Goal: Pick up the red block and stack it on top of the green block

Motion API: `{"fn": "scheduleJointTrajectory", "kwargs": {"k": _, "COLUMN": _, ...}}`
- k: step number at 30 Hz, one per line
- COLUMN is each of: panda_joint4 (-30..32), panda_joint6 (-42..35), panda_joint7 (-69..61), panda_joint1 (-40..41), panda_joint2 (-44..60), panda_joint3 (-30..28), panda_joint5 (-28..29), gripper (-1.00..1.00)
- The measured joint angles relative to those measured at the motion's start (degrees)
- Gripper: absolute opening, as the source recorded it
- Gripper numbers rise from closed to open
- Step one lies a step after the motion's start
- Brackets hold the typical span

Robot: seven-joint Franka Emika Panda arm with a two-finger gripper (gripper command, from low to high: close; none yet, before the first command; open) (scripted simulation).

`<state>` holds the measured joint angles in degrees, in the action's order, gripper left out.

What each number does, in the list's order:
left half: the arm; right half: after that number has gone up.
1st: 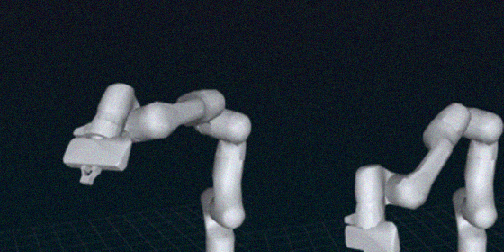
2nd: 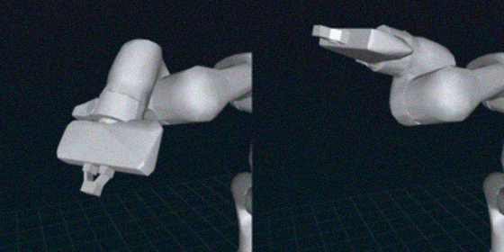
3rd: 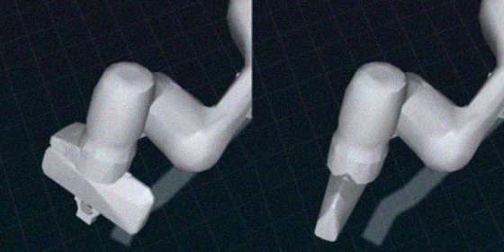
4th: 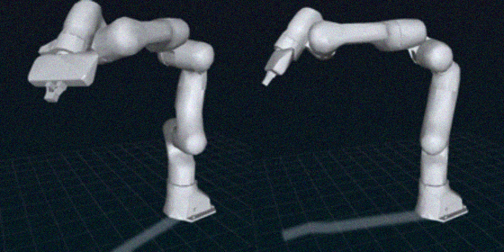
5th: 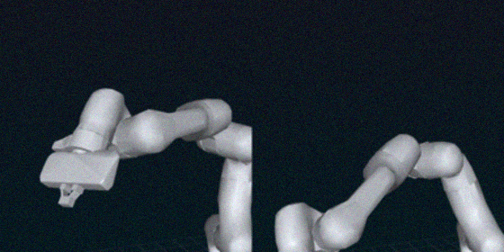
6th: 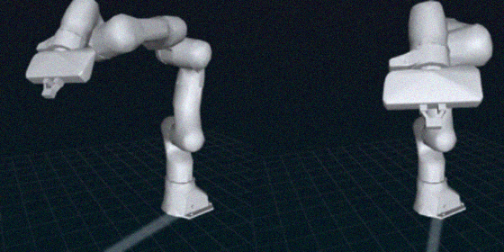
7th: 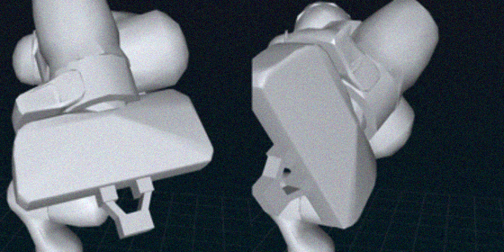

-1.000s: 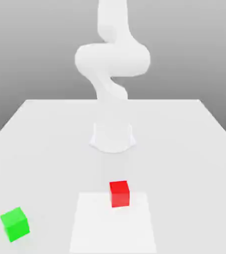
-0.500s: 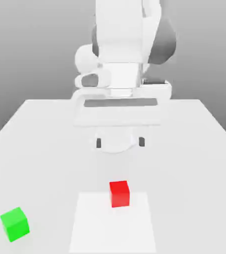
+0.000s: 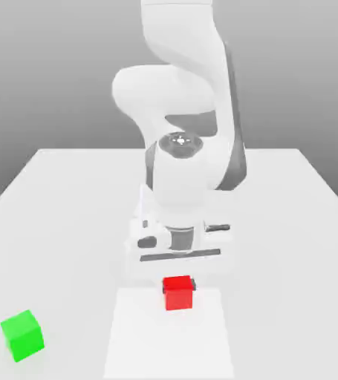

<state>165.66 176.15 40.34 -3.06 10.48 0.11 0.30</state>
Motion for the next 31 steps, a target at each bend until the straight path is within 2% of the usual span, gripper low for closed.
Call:
{"fn": "scheduleJointTrajectory", "kwargs": {"k": 9, "panda_joint4": 1.7, "panda_joint6": -13.3, "panda_joint7": 0.0, "panda_joint1": 0.4, "panda_joint2": -15.0, "panda_joint3": -0.1, "panda_joint5": -0.3, "gripper": -1.0}}
{"fn": "scheduleJointTrajectory", "kwargs": {"k": 22, "panda_joint4": -23.5, "panda_joint6": -27.1, "panda_joint7": 11.8, "panda_joint1": 18.8, "panda_joint2": -3.4, "panda_joint3": -10.9, "panda_joint5": -3.5, "gripper": -1.0}}
{"fn": "scheduleJointTrajectory", "kwargs": {"k": 24, "panda_joint4": -26.0, "panda_joint6": -26.7, "panda_joint7": 12.3, "panda_joint1": 20.1, "panda_joint2": -0.4, "panda_joint3": -11.8, "panda_joint5": -4.6, "gripper": -1.0}}
{"fn": "scheduleJointTrajectory", "kwargs": {"k": 27, "panda_joint4": -27.0, "panda_joint6": -21.9, "panda_joint7": 10.8, "panda_joint1": 21.2, "panda_joint2": 5.5, "panda_joint3": -10.9, "panda_joint5": -7.2, "gripper": -1.0}}
{"fn": "scheduleJointTrajectory", "kwargs": {"k": 28, "panda_joint4": -27.1, "panda_joint6": -20.6, "panda_joint7": 10.4, "panda_joint1": 21.5, "panda_joint2": 7.0, "panda_joint3": -10.4, "panda_joint5": -7.9, "gripper": 1.0}}
{"fn": "scheduleJointTrajectory", "kwargs": {"k": 31, "panda_joint4": -27.1, "panda_joint6": -20.6, "panda_joint7": 10.4, "panda_joint1": 21.6, "panda_joint2": 7.0, "panda_joint3": -10.4, "panda_joint5": -7.9, "gripper": 1.0}}
